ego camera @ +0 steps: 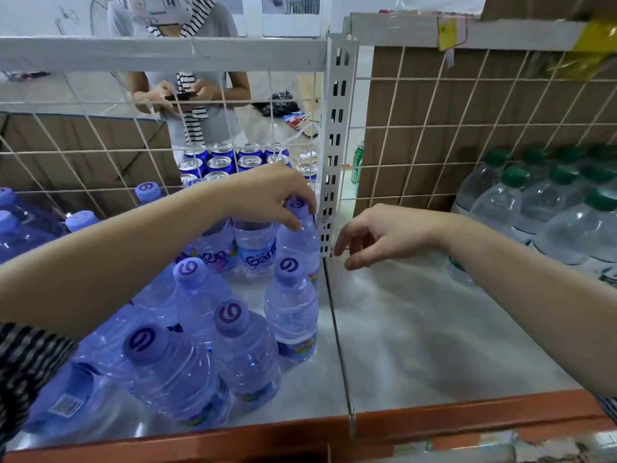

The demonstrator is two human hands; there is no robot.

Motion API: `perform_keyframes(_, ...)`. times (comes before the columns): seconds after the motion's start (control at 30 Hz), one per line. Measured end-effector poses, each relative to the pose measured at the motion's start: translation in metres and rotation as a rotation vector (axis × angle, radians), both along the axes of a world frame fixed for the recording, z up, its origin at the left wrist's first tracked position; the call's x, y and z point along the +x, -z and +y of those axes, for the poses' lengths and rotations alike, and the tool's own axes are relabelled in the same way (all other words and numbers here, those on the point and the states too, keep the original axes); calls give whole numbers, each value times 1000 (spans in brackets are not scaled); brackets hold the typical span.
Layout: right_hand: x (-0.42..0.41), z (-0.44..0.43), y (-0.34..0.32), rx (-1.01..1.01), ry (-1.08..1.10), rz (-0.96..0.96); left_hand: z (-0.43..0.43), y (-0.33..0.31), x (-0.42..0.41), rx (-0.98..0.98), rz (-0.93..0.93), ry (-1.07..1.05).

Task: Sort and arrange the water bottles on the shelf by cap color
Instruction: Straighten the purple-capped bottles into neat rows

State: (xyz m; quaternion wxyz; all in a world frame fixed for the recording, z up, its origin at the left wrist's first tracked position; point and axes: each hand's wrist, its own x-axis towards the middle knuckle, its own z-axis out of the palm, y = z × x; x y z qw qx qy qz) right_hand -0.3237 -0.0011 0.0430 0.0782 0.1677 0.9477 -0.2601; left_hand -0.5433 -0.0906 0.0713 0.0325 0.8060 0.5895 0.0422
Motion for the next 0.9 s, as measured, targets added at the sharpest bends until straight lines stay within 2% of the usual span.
perform_keyframes(0.3, -7, -2, -2, -21, -54, 38, -7, 18, 12, 134, -20, -92)
perform_keyframes(0.43, -19, -20, -13, -176, -75, 175, -22, 1, -2, 69, -17, -106)
perform_keyframes(0.53, -32, -41, -25, -267, -142, 146, -44, -14, -33, 152, -92, -178)
perform_keyframes(0.63, -51, -58, -29, 79, -306, 99, -67, -19, -68, 206, -57, -262)
perform_keyframes(0.7, -63, -65, -31, 237, -379, 123, -81, -17, -89, 208, -25, -325)
perform_keyframes(0.9, -90, -66, -44, 308, -345, 112, -97, -3, -147, 114, 90, -515)
